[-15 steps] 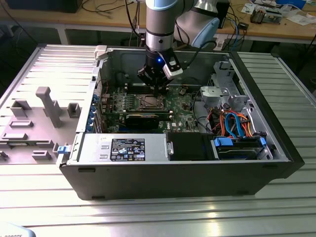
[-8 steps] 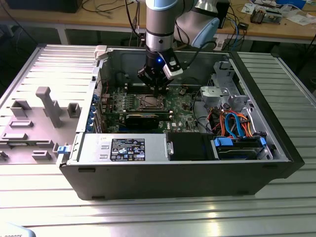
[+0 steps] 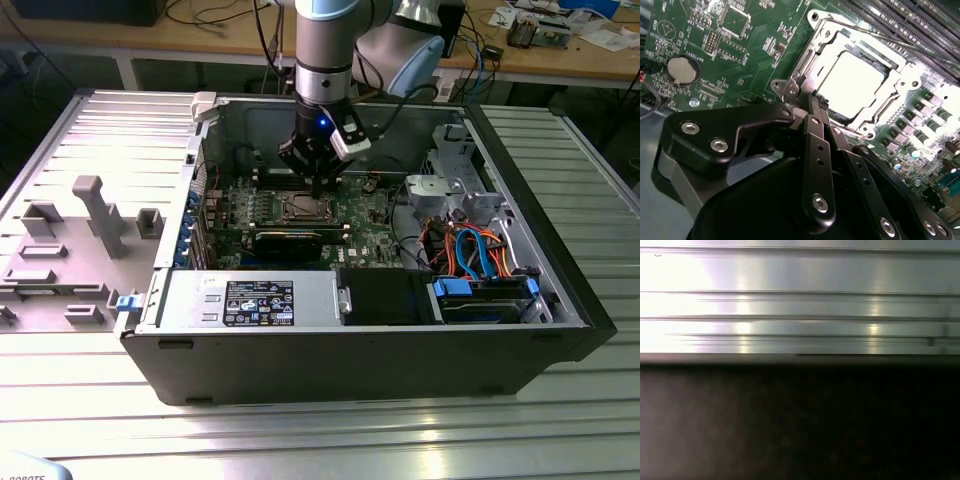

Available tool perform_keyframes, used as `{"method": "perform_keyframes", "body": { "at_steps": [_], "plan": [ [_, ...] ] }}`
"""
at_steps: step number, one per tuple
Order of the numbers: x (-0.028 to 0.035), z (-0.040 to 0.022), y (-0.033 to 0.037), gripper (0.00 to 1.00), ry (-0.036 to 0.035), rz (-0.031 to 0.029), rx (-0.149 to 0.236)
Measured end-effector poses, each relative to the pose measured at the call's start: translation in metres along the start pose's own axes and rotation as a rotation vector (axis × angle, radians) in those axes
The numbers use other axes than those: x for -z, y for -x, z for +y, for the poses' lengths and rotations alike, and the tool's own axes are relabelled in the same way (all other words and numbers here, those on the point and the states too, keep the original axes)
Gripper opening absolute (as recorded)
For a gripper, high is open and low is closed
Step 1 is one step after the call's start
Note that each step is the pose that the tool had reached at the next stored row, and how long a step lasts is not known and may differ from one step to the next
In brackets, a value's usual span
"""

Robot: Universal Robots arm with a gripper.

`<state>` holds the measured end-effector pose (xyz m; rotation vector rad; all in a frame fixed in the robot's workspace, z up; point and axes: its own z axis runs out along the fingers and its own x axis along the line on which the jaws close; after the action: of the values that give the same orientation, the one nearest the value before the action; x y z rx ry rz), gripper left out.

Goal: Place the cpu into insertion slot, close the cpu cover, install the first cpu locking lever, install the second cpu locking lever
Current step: 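Install the first cpu locking lever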

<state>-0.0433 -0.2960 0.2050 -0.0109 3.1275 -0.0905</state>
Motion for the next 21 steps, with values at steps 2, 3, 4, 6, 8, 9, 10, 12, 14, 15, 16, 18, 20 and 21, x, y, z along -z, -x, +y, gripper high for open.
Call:
{"method": "perform_keyframes", "body": {
  "at_steps": [2,3,4,6,8,9,10,12,14,15,16,18,20,21],
  "plan": [
    [-0.0007,0.0004,0.0002,0.11,-0.0017,-0.0003,0.000],
    [-0.0008,0.0004,0.0001,0.11,-0.0019,-0.0001,0.000],
    [-0.0007,0.0004,0.0001,0.11,-0.0020,0.0000,0.000],
    [-0.0006,0.0005,0.0002,0.11,-0.0020,-0.0001,0.000],
    [0.0004,0.0005,0.0002,0.11,-0.0019,-0.0001,0.000],
    [0.0012,0.0004,0.0002,0.11,-0.0019,-0.0001,0.000],
    [0.0022,0.0003,0.0002,0.11,-0.0020,0.0000,0.000],
    [0.0030,-0.0002,0.0002,0.11,-0.0018,-0.0002,0.000],
    [0.0029,-0.0018,0.0002,0.11,-0.0019,-0.0001,0.000],
    [0.0028,-0.0046,0.0002,0.11,-0.0020,0.0000,0.000],
    [0.0026,-0.0078,0.0001,0.11,-0.0017,0.0000,0.000],
    [0.0024,-0.0108,0.0001,0.11,-0.0014,0.0000,0.000],
    [0.0026,-0.0121,-0.0004,0.11,0.0004,0.0000,0.000],
    [0.0032,-0.0122,-0.0012,0.11,0.0018,0.0000,0.000]
  ]
}}
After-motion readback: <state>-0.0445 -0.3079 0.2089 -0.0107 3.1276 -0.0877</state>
